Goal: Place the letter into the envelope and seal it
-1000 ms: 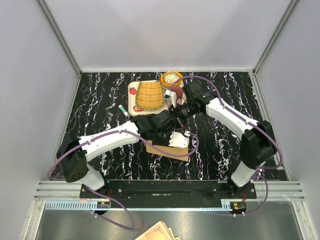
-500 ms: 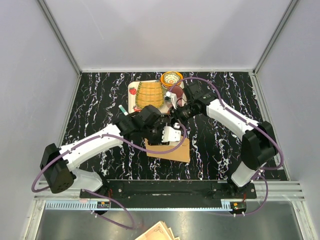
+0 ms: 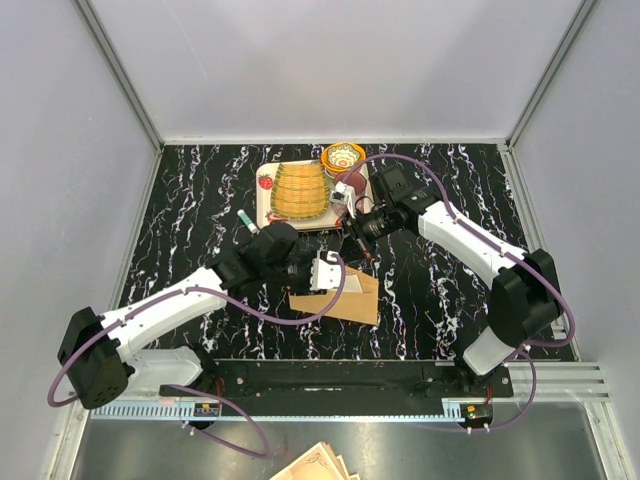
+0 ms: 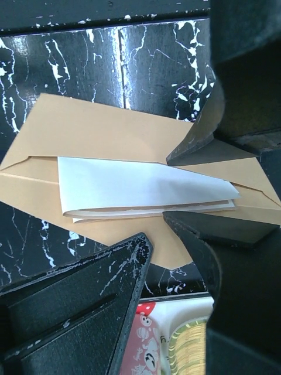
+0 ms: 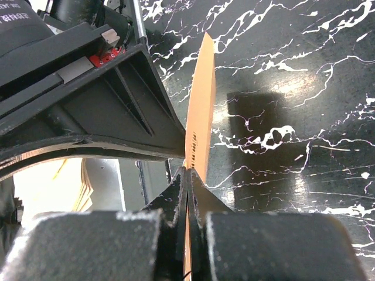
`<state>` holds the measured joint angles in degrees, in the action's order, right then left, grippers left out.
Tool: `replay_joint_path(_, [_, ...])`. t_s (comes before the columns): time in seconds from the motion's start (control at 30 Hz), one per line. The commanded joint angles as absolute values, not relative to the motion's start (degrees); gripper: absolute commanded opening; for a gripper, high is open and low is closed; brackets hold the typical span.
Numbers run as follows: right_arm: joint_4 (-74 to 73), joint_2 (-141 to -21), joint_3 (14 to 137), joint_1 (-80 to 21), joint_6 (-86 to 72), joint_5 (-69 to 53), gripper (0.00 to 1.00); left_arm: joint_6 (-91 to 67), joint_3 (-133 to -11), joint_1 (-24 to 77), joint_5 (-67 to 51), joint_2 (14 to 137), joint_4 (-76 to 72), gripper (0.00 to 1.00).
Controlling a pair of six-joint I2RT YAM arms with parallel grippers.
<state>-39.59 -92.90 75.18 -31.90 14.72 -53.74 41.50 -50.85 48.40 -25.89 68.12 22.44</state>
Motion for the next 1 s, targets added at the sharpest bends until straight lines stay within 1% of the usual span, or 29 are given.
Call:
replay_joint_path(0.0, [-37.53,-90.44,74.80,-32.34,14.42,-56.78,0.00,42.27,-49.40,48.08,-29.35,65.74,14.33,0.42])
replay_joint_path(0.27, [-37.00,-90.18,74.44,-32.34,13.62,-58.36,0.00,43.68,-48.34,48.08,-29.97,65.74,12.13,0.44])
replay_joint_path(0.67, [-35.16,-90.70,74.79,-32.34,10.37,-59.50,0.00,46.32,-49.92,48.43,-31.99,68.73,13.89,0.38])
replay_joint_path(0.7, [-35.07,-90.79,74.79,-32.34,10.20,-59.59,0.00,46.41,-50.36,48.69,-31.82,69.08,14.15,0.36])
replay_joint_path(0.8, [-34.37,-90.88,74.71,-32.26,9.32,-59.85,0.00,47.11,-50.62,49.30,-31.20,70.05,14.33,0.26])
replay_joint_path(0.83, [-34.19,-90.97,74.71,-32.34,9.23,-59.94,0.00,47.28,-50.62,49.48,-30.68,70.31,14.41,0.20])
replay_joint_path(0.9, [-33.93,-90.97,74.71,-32.34,8.70,-60.12,0.00,47.63,-51.15,50.09,-30.32,71.19,15.37,0.17])
replay_joint_path(0.93, [-33.66,-91.14,74.71,-32.26,8.53,-60.12,0.00,47.46,-51.33,50.27,-29.89,71.45,15.64,0.12])
replay_joint_path(0.97, [-33.49,-91.14,74.71,-32.26,8.18,-60.20,0.00,47.29,-51.59,50.45,-29.45,71.72,15.73,0.10])
